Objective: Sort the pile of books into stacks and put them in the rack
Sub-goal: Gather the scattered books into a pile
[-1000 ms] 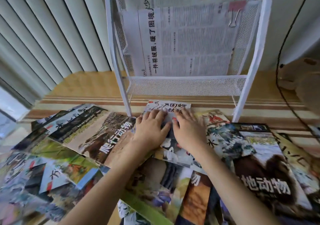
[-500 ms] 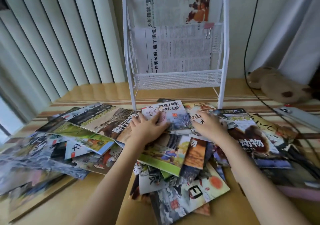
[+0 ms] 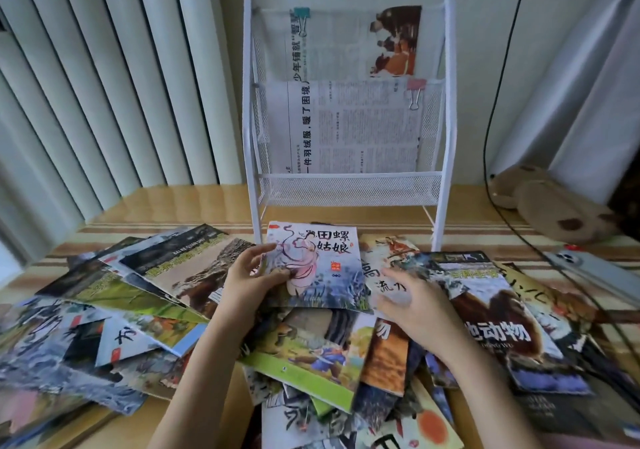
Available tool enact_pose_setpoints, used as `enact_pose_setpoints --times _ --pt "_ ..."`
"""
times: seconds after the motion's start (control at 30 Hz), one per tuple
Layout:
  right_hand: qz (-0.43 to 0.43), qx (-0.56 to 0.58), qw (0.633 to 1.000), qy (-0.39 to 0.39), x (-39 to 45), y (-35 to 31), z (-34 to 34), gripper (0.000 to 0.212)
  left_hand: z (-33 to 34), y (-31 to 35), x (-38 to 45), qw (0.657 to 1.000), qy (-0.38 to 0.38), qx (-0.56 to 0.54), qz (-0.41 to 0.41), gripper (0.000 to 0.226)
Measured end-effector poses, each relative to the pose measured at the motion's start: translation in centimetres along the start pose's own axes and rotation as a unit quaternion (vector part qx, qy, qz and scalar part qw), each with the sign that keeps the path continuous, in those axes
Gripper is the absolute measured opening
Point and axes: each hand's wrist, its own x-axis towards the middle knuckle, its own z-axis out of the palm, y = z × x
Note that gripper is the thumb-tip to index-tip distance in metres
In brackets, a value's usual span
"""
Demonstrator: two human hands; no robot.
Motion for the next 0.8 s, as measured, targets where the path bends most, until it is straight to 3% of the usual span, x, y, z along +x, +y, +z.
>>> enact_pose_setpoints --times 0.1,0.2,0.27,0.3,0.37,0.43,0.5,0.53,0.6,0.63,0.7,0.73,0.8 --pt "-0.04 -0.081 0.98 0.176 0.0 -1.1 0.0 0.019 0.2 0.3 -0.2 1.0 -0.007 0.011 0.011 0.04" --pt "-0.036 -0.059 0.926 0.371 0.1 -1.9 -0.3 0.024 0.6 0.9 -0.9 0.999 0.034 0.009 0.012 0.042" --pt "-0.089 -0.01 0.913 0.398 -0.2 -2.9 0.1 0.03 0.7 1.1 -1.3 0.999 0.04 0.027 0.005 0.038" --pt "-0.118 0.002 0.919 0.375 -0.3 -3.6 0.7 0.033 0.8 1.1 -1.4 0.999 0.024 0.021 -0.001 0.032" --pt "-0.153 -0.031 0.954 0.256 -0.8 -5.1 2.5 0.047 1.3 1.7 -1.9 0.995 -0.07 -0.061 -0.035 0.023" --pt "-0.176 -0.088 0.977 0.083 -1.4 -6.4 4.5 0.067 1.9 1.6 -2.4 0.986 -0.129 -0.076 -0.069 0.051" --pt "-0.187 0.0 0.979 -0.078 -2.0 -7.2 5.3 0.065 2.2 1.2 -2.3 0.996 -0.072 -0.02 -0.042 0.057" --pt "-0.187 0.06 0.975 -0.106 -2.1 -7.4 5.0 0.06 2.2 1.1 -2.2 0.999 -0.036 -0.015 -0.028 0.05" --pt "-0.162 0.108 0.98 -0.046 -1.7 -6.7 3.8 0.048 1.8 1.1 -2.1 0.999 -0.002 -0.039 -0.001 0.042" --pt "-0.13 0.088 0.987 0.028 -1.2 -5.7 3.3 0.045 1.4 1.1 -2.0 0.999 0.016 -0.04 0.015 0.042" --pt "-0.009 -0.045 0.987 0.156 -0.2 -3.2 2.2 0.053 0.6 1.4 -1.9 0.998 0.057 -0.016 0.037 0.044" --pt "0.087 -0.101 0.979 0.155 0.1 -2.0 1.6 0.06 0.2 1.7 -1.9 0.997 0.068 -0.007 0.037 0.045" --pt "0.242 -0.125 0.959 0.078 0.2 -0.4 0.7 0.073 -0.3 1.7 -1.8 0.998 0.062 -0.001 -0.004 0.049"
